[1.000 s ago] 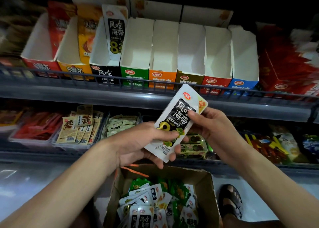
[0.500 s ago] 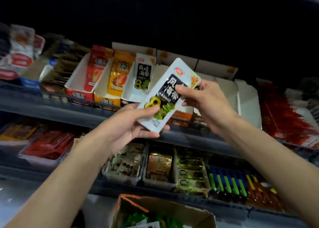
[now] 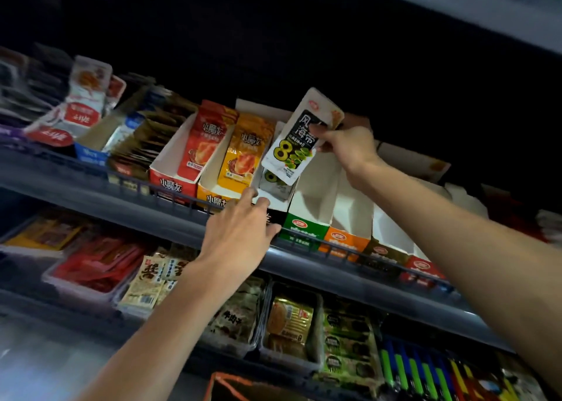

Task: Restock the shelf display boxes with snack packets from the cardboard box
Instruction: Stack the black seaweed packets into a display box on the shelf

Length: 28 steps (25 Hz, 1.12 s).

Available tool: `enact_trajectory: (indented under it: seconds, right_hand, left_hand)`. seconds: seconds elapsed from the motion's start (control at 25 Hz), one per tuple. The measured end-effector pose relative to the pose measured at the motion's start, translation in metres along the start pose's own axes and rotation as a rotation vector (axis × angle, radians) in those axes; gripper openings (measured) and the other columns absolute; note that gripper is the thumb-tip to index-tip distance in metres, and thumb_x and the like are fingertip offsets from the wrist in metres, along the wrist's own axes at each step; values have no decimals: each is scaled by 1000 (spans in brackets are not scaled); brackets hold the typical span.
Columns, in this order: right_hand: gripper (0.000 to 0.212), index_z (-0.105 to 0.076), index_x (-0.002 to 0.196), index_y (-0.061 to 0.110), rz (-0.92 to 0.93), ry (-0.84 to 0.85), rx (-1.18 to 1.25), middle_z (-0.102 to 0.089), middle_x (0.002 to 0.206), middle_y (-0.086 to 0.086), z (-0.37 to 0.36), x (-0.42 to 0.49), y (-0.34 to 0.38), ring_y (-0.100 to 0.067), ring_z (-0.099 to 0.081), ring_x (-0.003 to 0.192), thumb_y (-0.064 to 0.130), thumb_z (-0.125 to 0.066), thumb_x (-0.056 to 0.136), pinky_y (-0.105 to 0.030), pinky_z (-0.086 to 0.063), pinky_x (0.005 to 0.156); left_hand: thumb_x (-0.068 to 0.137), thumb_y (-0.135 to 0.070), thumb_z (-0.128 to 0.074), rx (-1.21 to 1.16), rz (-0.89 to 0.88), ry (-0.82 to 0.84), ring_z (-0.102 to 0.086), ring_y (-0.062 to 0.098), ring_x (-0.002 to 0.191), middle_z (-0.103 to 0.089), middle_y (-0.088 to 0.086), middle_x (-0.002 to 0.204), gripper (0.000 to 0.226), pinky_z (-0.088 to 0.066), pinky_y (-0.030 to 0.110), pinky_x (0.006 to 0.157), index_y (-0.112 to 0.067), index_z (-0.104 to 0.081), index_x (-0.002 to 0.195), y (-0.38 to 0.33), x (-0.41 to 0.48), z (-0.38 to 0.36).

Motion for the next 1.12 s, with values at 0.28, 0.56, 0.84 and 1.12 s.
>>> enact_trajectory:
  seconds: [0.28,0.56,0.84,1.12]
  right_hand:
    - [28,-70,105,9,-31,171,-483,-73,107,-5,-30,8,-15,-18,-69,96,26,-77,84,-34,-54,89]
    - [53,-43,134,28,300,180,-804,-60,127,-11,-44,3,-29,-31,-53,122,13,-67,90,-45,-48,98]
    - [58,-51,126,21,692,-53,-1325,-55,115,-9,-56,5,-13,-30,-52,107,8,-77,75,-41,-44,89]
    - [28,-68,100,20,594,68,-1464,-54,124,-5,-65,10,-11,-30,-43,122,9,-73,75,-40,-30,97]
  left_hand:
    - [101,-38,-44,59,-38,-91,-63,24,99,-54,-1,119,30,-44,35,71,-22,-54,125,0,4,7]
    - [100,-32,-46,46,-67,-101,-64,24,96,-50,-2,120,30,-48,36,76,-23,-49,128,1,5,4]
    - [100,-36,-47,33,-68,-69,-63,25,100,-48,-2,122,34,-48,38,79,-23,-47,131,2,6,2]
    - [98,-31,-50,50,-71,-63,-63,25,99,-48,-2,123,34,-47,37,78,-24,-45,132,3,8,1]
Point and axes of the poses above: each hand's wrist, its own x-axis towards the middle knuckle, its own z-axis out of the back of the hand, y = z × x, the point moved 4 cm from there along x, towards the middle knuckle
